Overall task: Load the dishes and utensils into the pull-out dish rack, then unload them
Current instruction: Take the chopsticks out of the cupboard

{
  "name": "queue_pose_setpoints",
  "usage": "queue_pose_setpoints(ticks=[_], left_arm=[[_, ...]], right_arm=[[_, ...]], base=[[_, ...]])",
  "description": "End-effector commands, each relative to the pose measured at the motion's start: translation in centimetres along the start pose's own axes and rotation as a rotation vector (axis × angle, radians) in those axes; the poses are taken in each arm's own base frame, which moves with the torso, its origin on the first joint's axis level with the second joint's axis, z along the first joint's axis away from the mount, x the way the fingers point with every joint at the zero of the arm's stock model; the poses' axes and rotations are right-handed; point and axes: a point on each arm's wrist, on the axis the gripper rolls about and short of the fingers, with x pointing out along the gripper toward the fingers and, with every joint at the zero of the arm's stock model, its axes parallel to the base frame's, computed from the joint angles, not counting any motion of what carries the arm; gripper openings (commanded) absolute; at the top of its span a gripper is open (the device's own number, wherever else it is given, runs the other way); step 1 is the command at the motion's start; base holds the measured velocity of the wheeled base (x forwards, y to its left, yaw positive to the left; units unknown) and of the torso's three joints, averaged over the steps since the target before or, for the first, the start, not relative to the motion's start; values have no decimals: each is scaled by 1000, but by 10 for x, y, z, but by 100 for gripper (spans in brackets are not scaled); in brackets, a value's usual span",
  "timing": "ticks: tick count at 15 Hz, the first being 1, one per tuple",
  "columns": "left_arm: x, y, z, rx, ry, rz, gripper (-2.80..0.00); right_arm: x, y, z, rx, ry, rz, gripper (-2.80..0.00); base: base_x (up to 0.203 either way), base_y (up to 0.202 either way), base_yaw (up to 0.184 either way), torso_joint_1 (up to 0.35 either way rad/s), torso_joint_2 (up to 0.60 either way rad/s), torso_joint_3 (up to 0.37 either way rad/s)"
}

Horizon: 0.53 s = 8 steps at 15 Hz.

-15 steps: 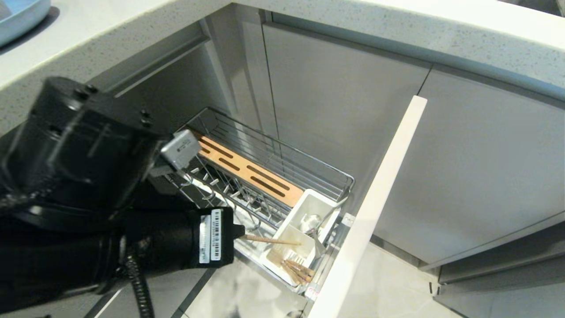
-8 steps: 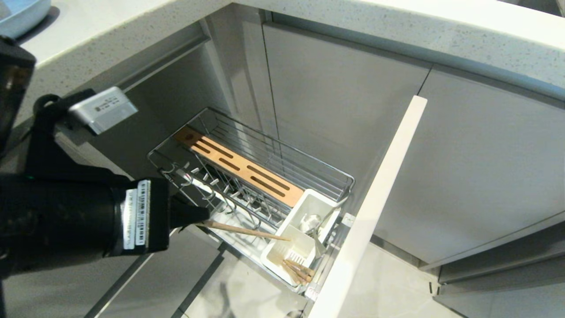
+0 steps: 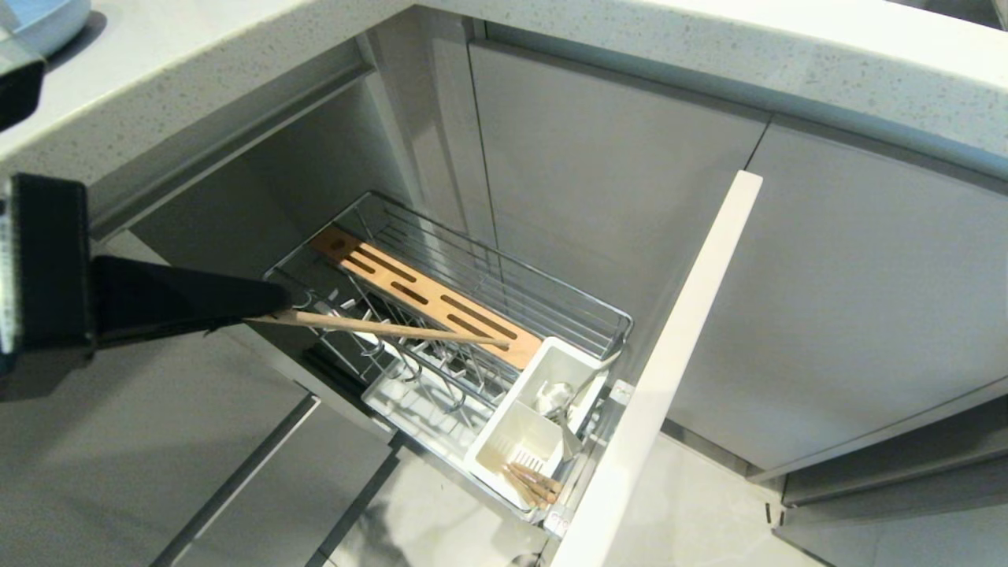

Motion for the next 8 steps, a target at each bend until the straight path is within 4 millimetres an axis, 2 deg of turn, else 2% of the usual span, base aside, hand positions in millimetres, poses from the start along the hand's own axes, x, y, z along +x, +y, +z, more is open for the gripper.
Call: queue_pose_setpoints(ticks=[1,8], left_arm=[[-21,5,7,-28,-56,-43,-280],[-71,18,29,-135,-345,-218,-280]], right_arm=[[0,0,0,0,-3,0,-280],[0,0,0,0,-3,0,-280]], base=[[0,0,0,0,0,0],[0,0,0,0,0,0]])
